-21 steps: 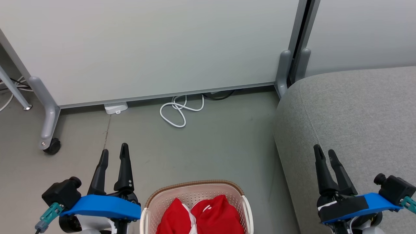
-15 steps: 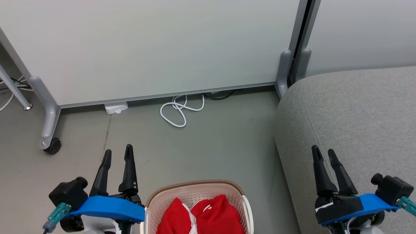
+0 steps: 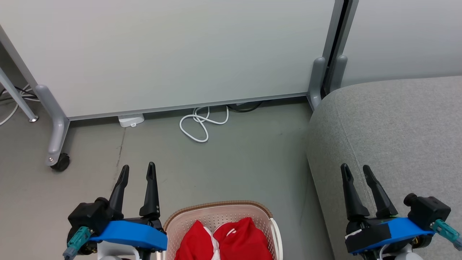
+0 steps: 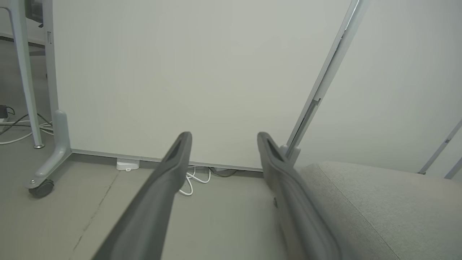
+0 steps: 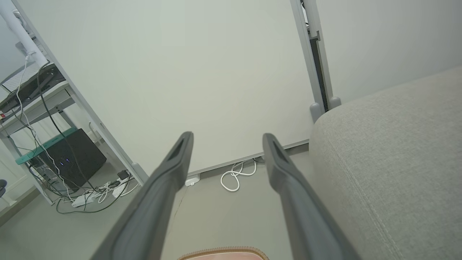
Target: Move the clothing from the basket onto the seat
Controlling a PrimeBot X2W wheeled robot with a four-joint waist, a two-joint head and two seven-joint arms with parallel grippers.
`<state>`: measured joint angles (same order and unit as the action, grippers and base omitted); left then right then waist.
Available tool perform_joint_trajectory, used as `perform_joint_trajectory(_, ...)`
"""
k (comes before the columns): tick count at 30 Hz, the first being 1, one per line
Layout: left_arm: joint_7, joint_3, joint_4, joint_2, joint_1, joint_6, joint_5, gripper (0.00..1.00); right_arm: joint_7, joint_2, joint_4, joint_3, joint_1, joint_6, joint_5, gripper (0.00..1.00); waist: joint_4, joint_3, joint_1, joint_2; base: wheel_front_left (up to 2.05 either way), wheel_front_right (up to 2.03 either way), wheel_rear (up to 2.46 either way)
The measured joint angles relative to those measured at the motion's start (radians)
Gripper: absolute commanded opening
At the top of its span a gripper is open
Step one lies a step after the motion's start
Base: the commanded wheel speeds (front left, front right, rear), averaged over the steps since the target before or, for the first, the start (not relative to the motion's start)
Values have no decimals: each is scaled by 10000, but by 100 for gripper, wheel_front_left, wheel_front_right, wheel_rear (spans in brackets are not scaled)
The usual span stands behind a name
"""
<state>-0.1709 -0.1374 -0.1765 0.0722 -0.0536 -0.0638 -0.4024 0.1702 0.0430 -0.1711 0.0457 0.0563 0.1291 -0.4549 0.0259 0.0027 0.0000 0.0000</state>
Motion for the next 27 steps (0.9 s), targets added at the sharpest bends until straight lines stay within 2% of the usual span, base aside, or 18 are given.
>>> perform_joint_trajectory(27,-600,-174,-222,23,10,-148,2301,100,616,25,-314,-219,-33,2,2642,100,162,-62,0,0,0,0,0)
